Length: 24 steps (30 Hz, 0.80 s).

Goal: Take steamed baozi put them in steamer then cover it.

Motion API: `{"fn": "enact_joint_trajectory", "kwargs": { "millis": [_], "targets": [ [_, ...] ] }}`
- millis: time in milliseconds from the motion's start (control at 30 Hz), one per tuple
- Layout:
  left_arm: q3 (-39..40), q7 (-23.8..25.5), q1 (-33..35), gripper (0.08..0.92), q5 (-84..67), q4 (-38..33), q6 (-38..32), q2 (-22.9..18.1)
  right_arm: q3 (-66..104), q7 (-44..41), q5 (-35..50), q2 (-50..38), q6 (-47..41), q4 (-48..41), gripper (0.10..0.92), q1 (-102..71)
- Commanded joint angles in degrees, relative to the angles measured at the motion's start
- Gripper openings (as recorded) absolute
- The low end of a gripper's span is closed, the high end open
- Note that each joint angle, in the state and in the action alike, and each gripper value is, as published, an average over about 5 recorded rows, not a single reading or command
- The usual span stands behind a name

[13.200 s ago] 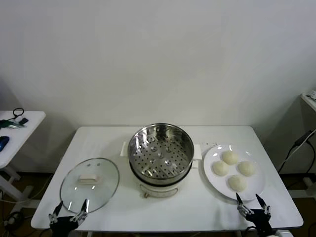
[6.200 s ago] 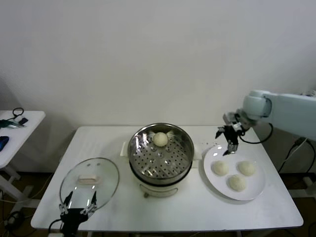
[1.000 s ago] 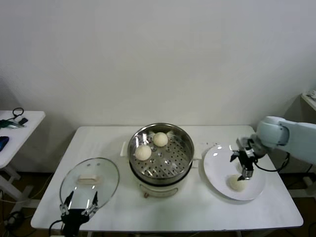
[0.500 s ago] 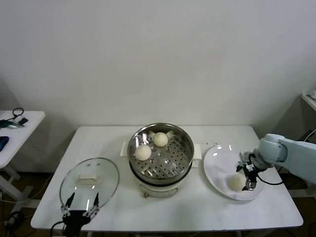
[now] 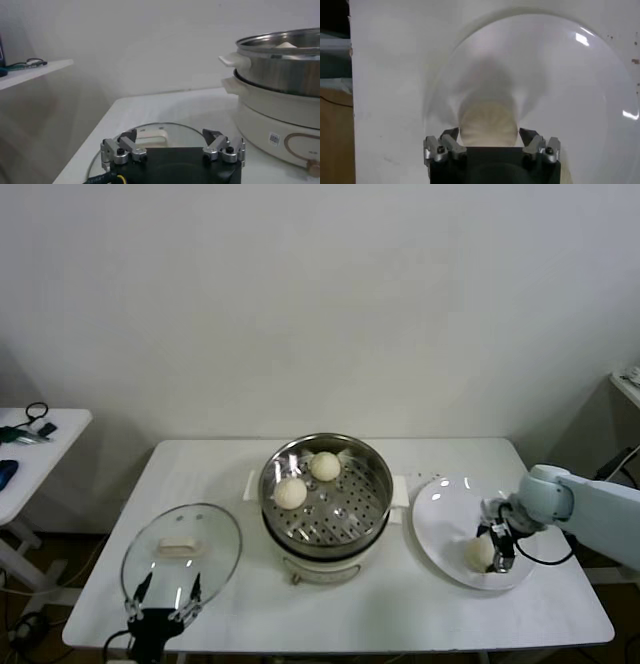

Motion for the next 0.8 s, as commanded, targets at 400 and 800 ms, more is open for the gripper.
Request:
{"fn": "enact_joint_trajectory", "kwargs": {
  "millis": [400,800],
  "targets": [
    [0.19,-0.05,0.11,0.823,0.27,-0.28,0.13,-0.18,-7.86,-4.47,-0.89,1.78,5.23,0.25,0.625,14.29],
    [0.52,0.05,0.11,0.823,1.30,-0.35,0.33,-0.13,-20.44,-12.58,5.60,21.74,34.69,3.18,0.619,55.19]
  ]
}}
